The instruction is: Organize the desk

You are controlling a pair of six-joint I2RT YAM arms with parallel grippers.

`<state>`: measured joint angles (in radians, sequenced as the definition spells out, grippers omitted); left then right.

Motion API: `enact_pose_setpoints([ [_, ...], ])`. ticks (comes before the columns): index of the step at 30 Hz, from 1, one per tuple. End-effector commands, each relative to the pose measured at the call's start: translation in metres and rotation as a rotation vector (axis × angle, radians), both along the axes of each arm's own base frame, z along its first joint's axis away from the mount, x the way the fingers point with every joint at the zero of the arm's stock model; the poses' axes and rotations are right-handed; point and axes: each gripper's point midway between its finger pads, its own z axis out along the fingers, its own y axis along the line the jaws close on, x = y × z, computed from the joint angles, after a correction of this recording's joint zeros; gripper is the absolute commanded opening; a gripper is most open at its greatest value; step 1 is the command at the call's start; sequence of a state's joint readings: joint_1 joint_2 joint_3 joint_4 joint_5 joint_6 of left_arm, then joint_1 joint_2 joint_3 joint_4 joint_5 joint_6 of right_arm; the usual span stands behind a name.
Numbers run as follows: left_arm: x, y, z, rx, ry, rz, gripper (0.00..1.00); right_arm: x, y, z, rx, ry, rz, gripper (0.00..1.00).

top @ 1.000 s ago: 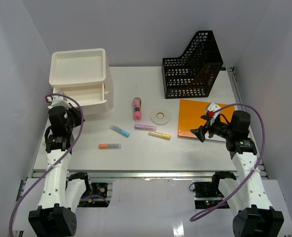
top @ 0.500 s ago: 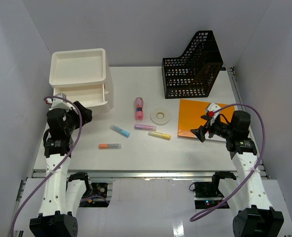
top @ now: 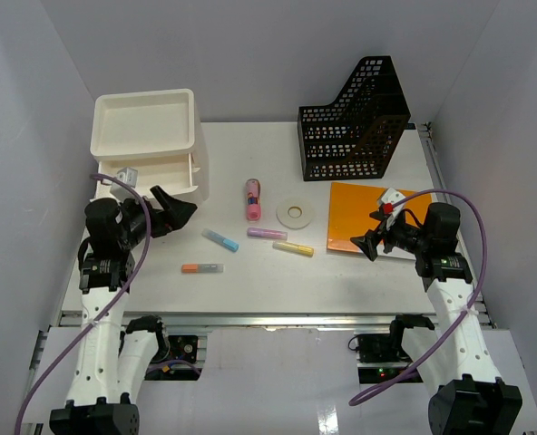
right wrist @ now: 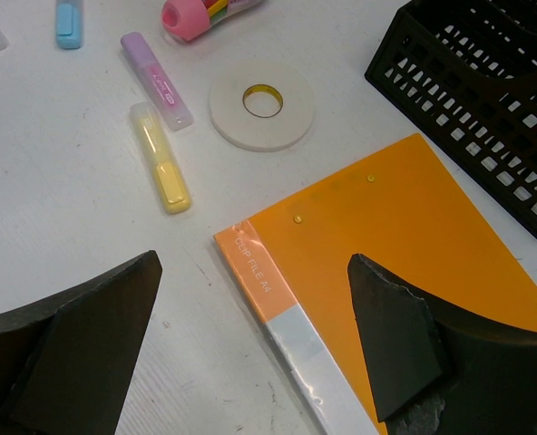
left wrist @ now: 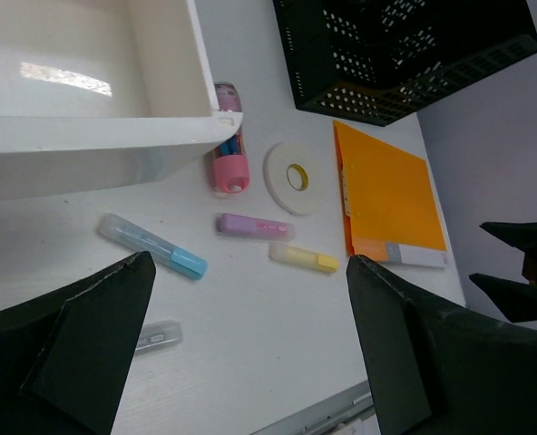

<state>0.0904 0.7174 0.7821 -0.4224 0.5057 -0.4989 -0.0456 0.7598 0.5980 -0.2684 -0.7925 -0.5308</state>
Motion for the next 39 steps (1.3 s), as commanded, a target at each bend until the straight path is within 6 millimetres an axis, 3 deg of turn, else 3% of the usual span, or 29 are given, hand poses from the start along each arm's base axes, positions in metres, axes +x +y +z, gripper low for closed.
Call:
enact_pose_setpoints([
  [1, -0.009, -0.033, 0.022, -0.060, -0.008, -0.136, 0.98, 0.002, -0.002, -0.002, -0.002, 0.005, -0.006, 0.90],
  [11, 0.002, -0.120, -0.001, 0.048, 0.069, -0.222, 0.98, 0.005, -0.006, -0.007, -0.015, 0.013, -0.028, 0.90],
  [13, 0.006, -0.140, -0.015, 0.101, 0.101, -0.240, 0.98, 0.005, -0.006, -0.007, -0.015, 0.013, -0.030, 0.90],
  [15, 0.022, -0.150, -0.012, 0.158, 0.084, -0.192, 0.98, 0.006, -0.007, -0.007, -0.015, 0.013, -0.032, 0.90],
  [20, 0.044, -0.183, -0.030, 0.282, 0.101, -0.173, 0.98, 0.006, -0.009, -0.007, -0.021, 0.011, -0.042, 0.90],
  [21, 0.054, -0.185, -0.029, 0.310, 0.094, -0.139, 0.98, 0.007, -0.009, -0.007, -0.022, 0.011, -0.045, 0.90],
  [23, 0.074, -0.189, -0.053, 0.386, 0.133, -0.091, 0.98, 0.007, -0.010, -0.008, -0.023, 0.012, -0.048, 0.90],
  [26, 0.099, -0.188, -0.074, 0.469, 0.157, -0.013, 0.98, 0.007, -0.011, -0.009, -0.023, 0.016, -0.053, 0.90],
  [28, 0.117, -0.190, -0.084, 0.512, 0.163, 0.040, 0.98, 0.008, -0.012, -0.009, -0.024, 0.017, -0.056, 0.90],
  [30, 0.134, -0.193, -0.078, 0.511, 0.152, 0.077, 0.97, 0.008, -0.012, -0.010, -0.025, 0.018, -0.059, 0.90],
  [32, 0.151, -0.196, -0.099, 0.536, 0.191, 0.084, 0.96, 0.008, -0.013, -0.009, -0.025, 0.017, -0.063, 0.90],
  [34, 0.163, -0.201, -0.103, 0.537, 0.205, 0.082, 0.95, 0.009, -0.014, -0.010, -0.026, 0.020, -0.066, 0.90],
  [36, 0.176, -0.199, -0.106, 0.543, 0.222, 0.098, 0.94, 0.009, -0.014, -0.010, -0.025, 0.019, -0.069, 0.90],
  [39, 0.190, -0.184, -0.129, 0.568, 0.287, 0.136, 0.88, 0.009, -0.015, -0.009, -0.027, 0.016, -0.072, 0.90],
])
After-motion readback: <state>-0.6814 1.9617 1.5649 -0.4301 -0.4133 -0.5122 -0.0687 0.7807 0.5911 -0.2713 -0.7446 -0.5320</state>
